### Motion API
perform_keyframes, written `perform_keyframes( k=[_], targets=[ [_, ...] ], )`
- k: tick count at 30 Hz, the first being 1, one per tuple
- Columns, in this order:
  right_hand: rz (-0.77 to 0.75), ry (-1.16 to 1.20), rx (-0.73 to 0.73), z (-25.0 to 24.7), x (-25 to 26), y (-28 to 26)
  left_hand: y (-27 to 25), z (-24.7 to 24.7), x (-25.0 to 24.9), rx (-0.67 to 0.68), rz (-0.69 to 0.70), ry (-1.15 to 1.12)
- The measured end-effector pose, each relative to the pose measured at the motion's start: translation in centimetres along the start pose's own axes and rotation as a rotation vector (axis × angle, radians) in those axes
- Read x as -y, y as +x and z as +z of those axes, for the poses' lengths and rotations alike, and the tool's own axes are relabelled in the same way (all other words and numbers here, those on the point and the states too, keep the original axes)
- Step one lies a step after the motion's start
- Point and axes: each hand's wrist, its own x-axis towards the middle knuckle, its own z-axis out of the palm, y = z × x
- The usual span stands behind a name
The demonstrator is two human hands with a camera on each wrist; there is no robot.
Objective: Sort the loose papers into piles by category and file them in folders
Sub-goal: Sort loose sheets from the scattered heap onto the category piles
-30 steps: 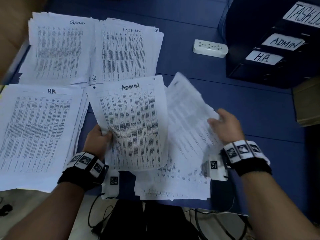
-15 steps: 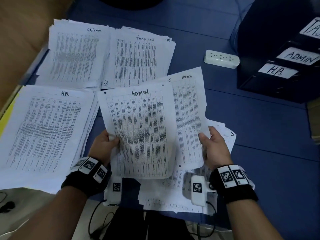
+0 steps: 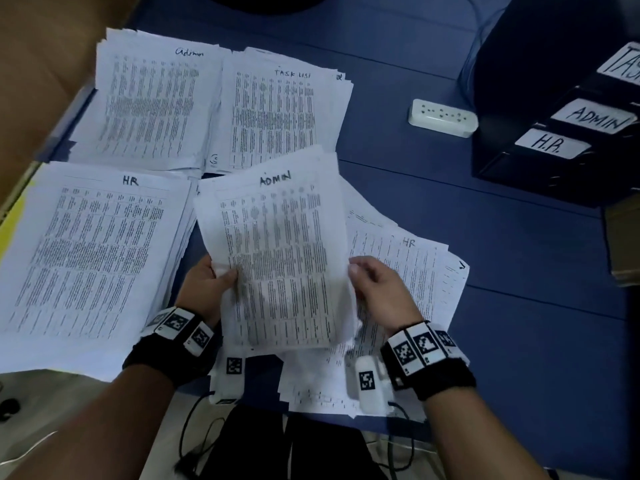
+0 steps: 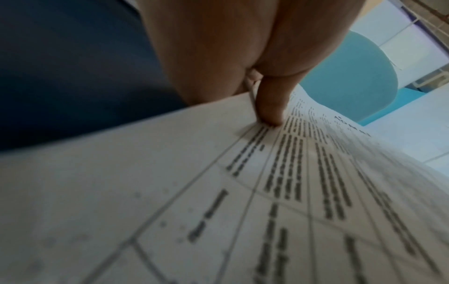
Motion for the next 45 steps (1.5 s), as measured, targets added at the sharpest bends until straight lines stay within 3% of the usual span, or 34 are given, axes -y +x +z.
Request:
perform_keyframes(
  k=[2,4,7,13,17,21,24,27,33,36,40,45],
  targets=[
    [-0.008,-0.09,-0.155,-1.7,-0.2,0.5,0.0,0.0,0.1,-0.013,0.0,-0.018],
    [0.008,-0.359,-0.27,-3.6,-0.7,1.7,0.1,0.0,0.1,-0.018,0.001,-0.017],
    [0.198,-0.665,-0.385,-5.6,-1.3,2.8,0.2,0.2,0.1,-0.021,0.007,-0.011],
    [0.342,-0.667,-0.487,-5.4,-3.0,3.4,0.2,0.3,-0.2,-0.02,-0.027,0.011],
    [0.365,-0.598,-0.434,-5.3,-2.3,3.7,0.1,0.1,-0.4,-0.031,-0.036,0.048],
    [0.107,-0.419,-0.366,-4.8,-0.6,2.0,-1.3,1.0,-1.7,-0.05,-0.021,0.09],
    [0.015,-0.153,-0.059,-3.2,1.4,-0.2,-2.4,1.8,-3.1,-0.032,-0.008,0.05],
    [-0.031,-0.17,0.139,-1.6,3.1,-1.2,-3.5,1.8,-4.0,-0.054,-0.025,-0.001],
    [-0.124,-0.027,-0.002,0.3,5.4,-1.2,-5.1,-0.3,-3.2,-0.049,-0.003,0.079],
    [-0.109,-0.022,0.095,1.3,6.1,-0.7,-5.9,-1.2,-4.6,-0.152,0.052,0.134],
    [0.021,0.004,0.319,3.4,7.2,0.0,-4.7,-3.4,-6.9,-0.319,-0.013,0.119],
    [-0.032,0.042,0.206,8.1,10.5,2.3,-1.1,-7.7,-9.4,-0.316,0.031,0.09]
  ],
)
